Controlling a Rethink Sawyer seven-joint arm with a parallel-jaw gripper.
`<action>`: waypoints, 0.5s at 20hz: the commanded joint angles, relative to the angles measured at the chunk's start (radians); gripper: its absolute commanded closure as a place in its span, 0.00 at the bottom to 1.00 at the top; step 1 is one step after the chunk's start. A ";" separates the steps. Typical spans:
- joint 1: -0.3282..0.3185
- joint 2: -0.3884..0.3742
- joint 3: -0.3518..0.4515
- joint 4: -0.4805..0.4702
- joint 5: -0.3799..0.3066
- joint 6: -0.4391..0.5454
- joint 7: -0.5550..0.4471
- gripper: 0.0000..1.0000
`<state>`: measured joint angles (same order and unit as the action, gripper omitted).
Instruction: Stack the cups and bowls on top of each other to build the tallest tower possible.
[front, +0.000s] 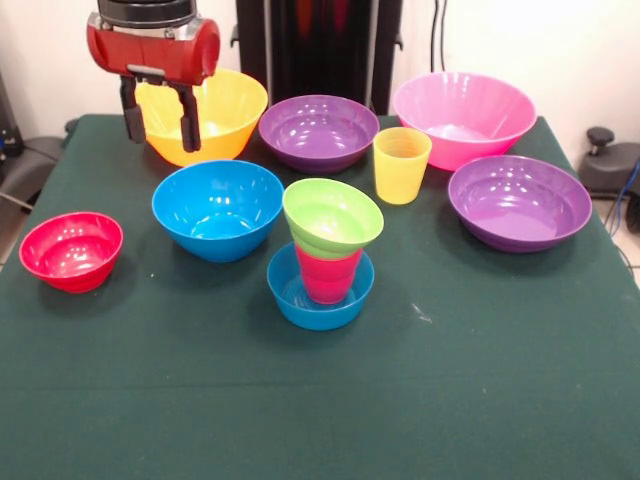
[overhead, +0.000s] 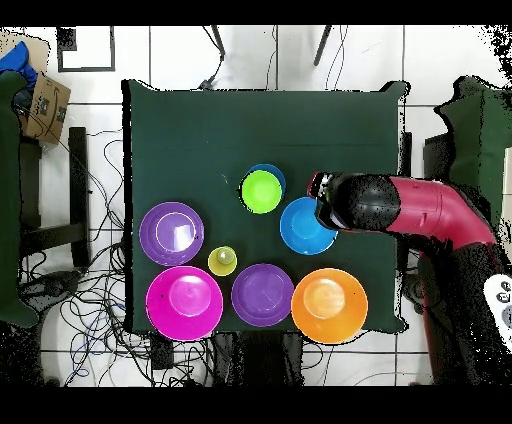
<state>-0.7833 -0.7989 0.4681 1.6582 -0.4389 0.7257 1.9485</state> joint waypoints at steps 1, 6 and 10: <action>-0.010 0.050 0.048 -0.038 -0.107 0.277 -0.394 0.00; 0.004 0.171 0.023 -0.028 -0.178 0.131 -0.302 0.00; 0.016 0.233 -0.005 -0.033 -0.226 0.051 -0.222 0.00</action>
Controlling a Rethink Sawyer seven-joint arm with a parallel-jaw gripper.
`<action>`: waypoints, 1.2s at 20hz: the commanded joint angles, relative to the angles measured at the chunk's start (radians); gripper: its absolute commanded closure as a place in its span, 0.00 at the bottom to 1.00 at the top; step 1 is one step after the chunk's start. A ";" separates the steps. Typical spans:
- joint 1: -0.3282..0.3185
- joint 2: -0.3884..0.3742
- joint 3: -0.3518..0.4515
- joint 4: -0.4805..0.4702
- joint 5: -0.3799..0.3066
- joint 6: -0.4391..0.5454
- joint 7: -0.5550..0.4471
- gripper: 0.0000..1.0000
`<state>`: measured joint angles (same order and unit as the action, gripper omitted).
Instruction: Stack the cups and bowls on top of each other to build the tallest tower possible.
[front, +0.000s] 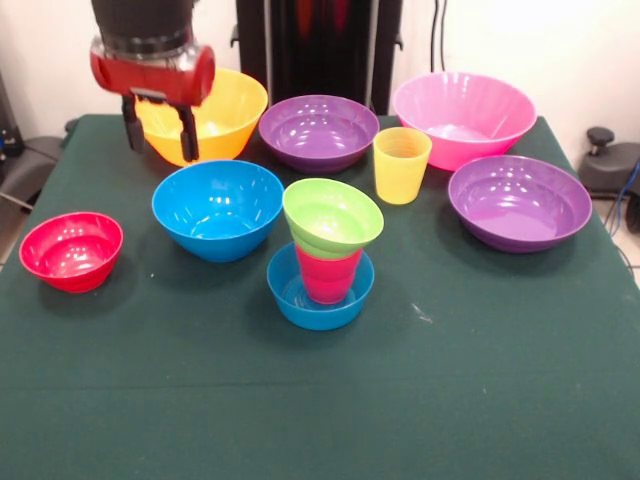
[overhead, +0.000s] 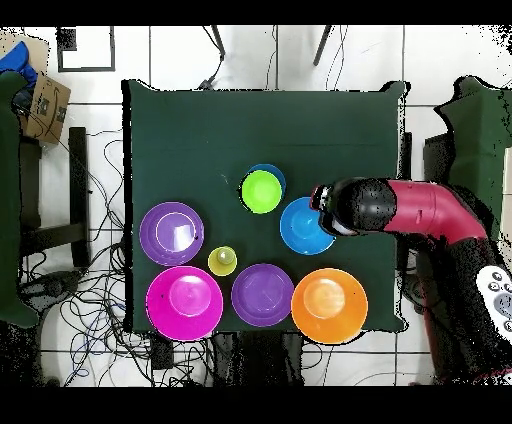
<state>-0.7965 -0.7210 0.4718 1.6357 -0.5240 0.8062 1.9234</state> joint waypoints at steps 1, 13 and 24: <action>0.028 0.165 -0.008 -0.009 -0.152 -0.041 -0.193 0.00; 0.035 0.200 -0.027 0.032 -0.320 -0.164 -0.145 0.00; 0.051 0.231 -0.012 -0.008 -0.367 -0.152 -0.141 0.00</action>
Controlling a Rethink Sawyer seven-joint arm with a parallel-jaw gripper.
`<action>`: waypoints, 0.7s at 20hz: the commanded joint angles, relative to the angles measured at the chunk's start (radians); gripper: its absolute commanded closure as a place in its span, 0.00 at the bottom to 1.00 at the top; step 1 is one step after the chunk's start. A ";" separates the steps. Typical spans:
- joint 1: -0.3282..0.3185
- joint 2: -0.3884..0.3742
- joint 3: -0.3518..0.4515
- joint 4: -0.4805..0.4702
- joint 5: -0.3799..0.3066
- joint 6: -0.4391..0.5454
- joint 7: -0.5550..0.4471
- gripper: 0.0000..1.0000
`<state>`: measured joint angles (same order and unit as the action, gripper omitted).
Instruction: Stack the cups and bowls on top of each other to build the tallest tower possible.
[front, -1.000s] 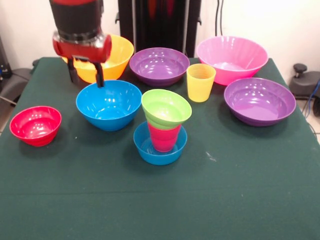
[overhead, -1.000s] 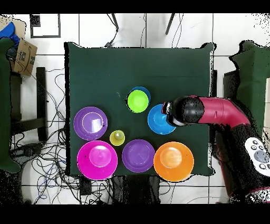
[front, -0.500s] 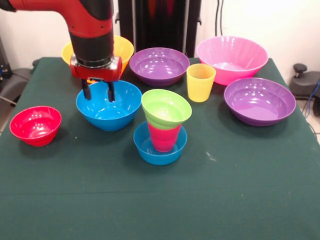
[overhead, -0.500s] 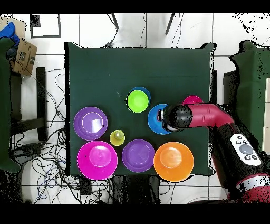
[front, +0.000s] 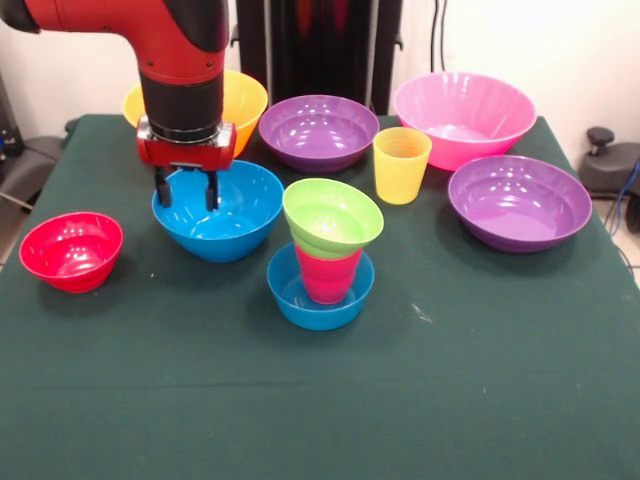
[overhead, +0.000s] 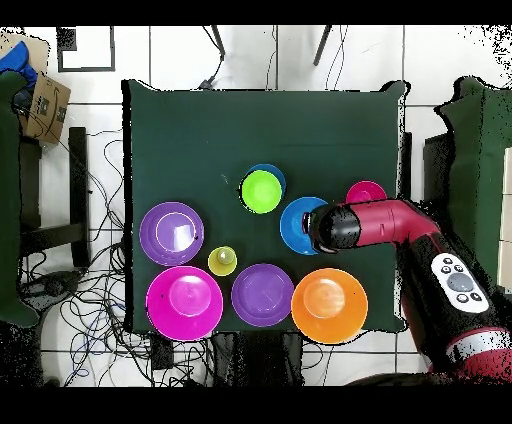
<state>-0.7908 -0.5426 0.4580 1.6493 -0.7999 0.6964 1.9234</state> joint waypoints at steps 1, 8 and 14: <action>0.050 0.054 0.003 -0.020 -0.093 -0.043 -0.138 0.00; 0.034 0.055 0.018 -0.020 -0.084 -0.032 -0.165 0.00; 0.032 0.077 0.015 -0.024 -0.101 -0.050 -0.167 0.00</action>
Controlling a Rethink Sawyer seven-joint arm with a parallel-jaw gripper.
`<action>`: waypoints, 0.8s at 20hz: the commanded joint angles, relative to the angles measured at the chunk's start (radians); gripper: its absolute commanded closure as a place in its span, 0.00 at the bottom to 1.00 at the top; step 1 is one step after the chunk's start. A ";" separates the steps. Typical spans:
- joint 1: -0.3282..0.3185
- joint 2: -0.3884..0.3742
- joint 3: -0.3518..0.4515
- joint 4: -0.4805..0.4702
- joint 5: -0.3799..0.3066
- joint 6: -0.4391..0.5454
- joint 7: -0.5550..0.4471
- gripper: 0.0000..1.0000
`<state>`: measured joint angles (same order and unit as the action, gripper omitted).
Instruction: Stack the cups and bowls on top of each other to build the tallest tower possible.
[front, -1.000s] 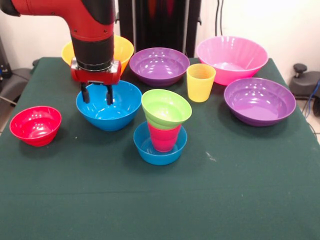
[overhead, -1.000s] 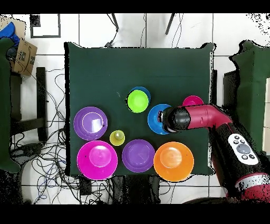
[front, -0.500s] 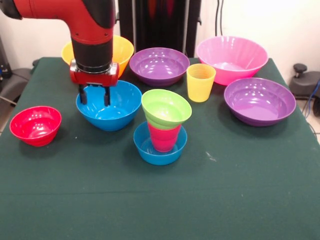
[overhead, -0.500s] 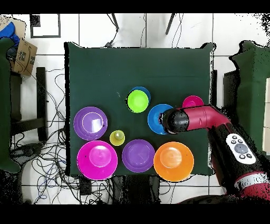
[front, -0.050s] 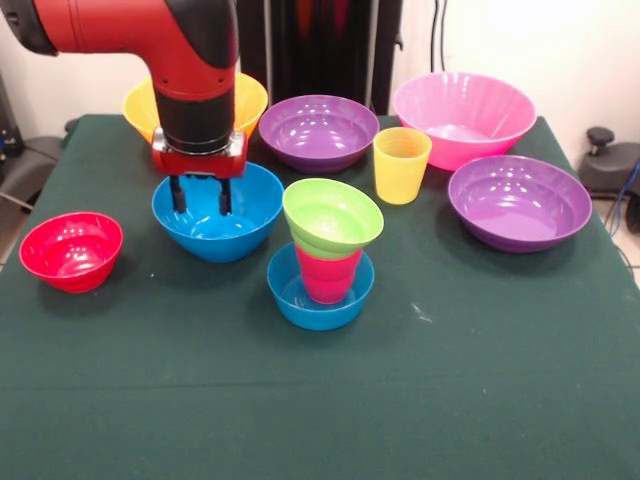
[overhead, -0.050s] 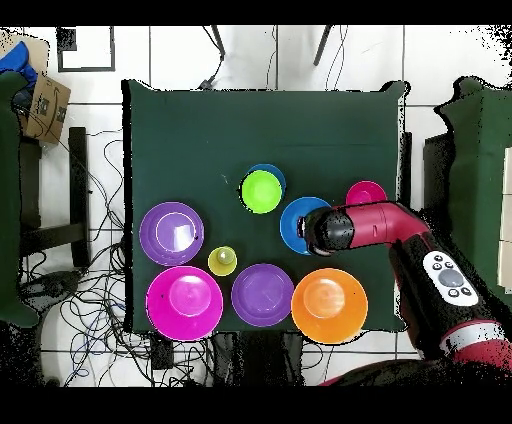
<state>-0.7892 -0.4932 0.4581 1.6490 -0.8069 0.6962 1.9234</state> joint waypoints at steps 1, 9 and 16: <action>0.027 0.020 0.018 -0.021 -0.085 -0.038 -0.175 0.00; 0.007 -0.034 0.046 -0.013 -0.003 0.061 -0.212 0.00; -0.008 -0.052 0.059 -0.022 0.032 0.094 -0.223 0.00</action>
<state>-0.8035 -0.5111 0.4596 1.6494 -0.7949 0.6989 1.9234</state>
